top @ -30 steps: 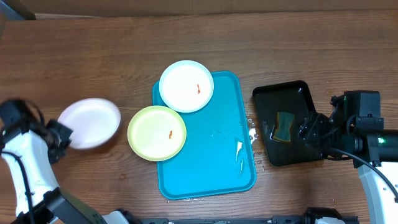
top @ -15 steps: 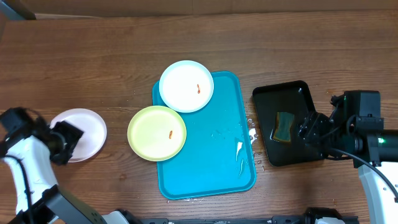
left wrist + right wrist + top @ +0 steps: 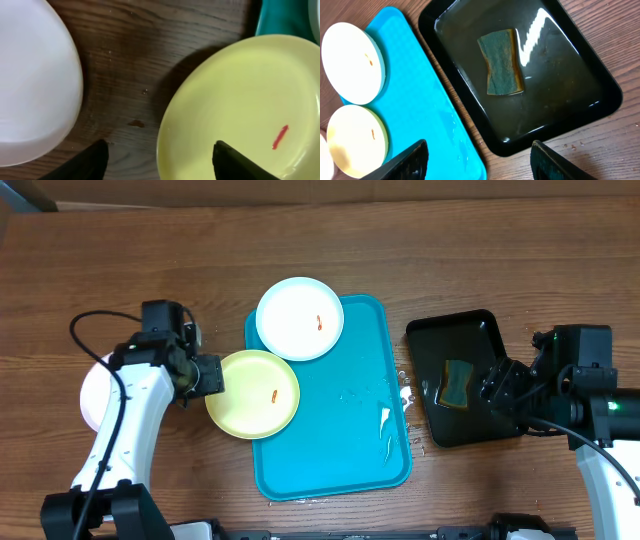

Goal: Clean dirty plates on tray and stack at the side
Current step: 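Grip the rim of the yellow plate with the left gripper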

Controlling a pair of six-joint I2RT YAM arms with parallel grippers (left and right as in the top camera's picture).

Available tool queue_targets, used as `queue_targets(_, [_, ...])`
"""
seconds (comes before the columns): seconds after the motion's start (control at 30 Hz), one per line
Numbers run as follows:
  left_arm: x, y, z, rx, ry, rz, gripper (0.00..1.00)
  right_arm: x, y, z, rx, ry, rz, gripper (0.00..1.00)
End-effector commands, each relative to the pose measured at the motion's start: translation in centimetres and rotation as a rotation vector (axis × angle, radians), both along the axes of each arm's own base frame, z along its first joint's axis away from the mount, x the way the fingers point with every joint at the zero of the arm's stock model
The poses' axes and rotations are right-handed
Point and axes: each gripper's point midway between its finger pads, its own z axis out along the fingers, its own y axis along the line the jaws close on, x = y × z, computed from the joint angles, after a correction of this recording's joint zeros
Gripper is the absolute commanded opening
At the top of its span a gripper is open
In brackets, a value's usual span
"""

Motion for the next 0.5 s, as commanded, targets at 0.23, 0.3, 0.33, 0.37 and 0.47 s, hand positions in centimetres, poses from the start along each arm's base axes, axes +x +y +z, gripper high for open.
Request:
queue_targets(0.23, [-1.0,-0.8,-4.4,-0.029,0.15,-0.076,0.5,0.3,-0.1,0.8,-0.005,-0.03,-0.002,0.67])
queue_targets(0.3, [-1.4,-1.1,-4.8,-0.044,0.177,-0.079,0.33,0.3,-0.1,0.8,-0.005,-0.03,-0.002,0.67])
queue_targets(0.33, [-1.5,-1.7,-4.9,-0.083,0.18,-0.084,0.1,0.3,-0.1,0.8,-0.005,-0.03,-0.002,0.67])
queue_targets(0.37, [-1.5,-2.2,-4.8,-0.109,0.18,-0.088,0.04,0.3,-0.1,0.8,-0.005,-0.031,-0.002,0.67])
queue_targets(0.47, [-1.6,-4.3,-4.1,-0.228,0.18,-0.122,0.04,0.5,-0.2,0.8,-0.006,-0.036,-0.003,0.67])
